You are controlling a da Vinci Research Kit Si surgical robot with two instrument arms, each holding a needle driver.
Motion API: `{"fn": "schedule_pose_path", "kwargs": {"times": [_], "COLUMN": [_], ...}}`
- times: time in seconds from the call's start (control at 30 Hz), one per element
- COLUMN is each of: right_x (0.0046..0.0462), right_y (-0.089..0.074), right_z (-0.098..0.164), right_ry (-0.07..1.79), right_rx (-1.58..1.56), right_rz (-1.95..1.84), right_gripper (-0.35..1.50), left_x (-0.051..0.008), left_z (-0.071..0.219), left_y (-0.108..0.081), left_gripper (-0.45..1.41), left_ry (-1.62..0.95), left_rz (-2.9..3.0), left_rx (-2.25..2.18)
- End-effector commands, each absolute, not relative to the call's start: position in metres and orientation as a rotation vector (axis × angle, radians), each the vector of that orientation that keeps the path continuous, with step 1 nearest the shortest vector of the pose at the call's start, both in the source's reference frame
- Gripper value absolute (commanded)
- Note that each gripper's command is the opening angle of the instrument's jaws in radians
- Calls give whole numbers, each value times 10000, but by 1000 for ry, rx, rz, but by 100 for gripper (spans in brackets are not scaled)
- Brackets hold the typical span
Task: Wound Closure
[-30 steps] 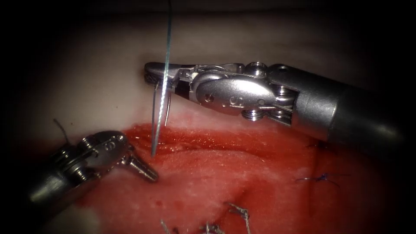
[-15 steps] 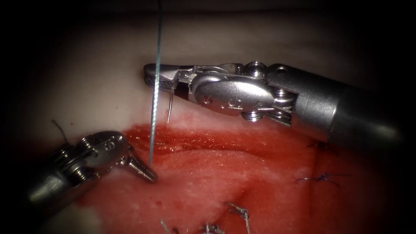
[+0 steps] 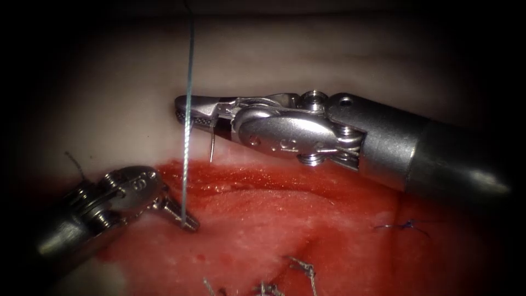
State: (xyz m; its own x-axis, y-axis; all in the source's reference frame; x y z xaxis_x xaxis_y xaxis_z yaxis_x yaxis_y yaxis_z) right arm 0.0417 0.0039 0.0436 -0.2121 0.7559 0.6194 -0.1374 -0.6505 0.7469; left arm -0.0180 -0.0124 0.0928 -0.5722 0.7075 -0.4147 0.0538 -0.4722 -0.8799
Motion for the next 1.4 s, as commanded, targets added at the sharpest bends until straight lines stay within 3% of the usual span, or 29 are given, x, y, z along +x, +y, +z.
{"fn": "schedule_pose_path", "kwargs": {"times": [0.03,1.4], "right_x": [424,418], "right_y": [51,61], "right_z": [424,425], "right_ry": [762,404], "right_rx": [1446,1831], "right_rz": [1909,2328], "right_gripper": [-35,-35], "left_x": [-182,-178], "left_z": [922,936], "left_y": [-111,-117], "left_gripper": [-45,-45], "left_ry": [-1282,-1279], "left_rz": [2093,2141], "left_rx": [-1143,-1034]}}
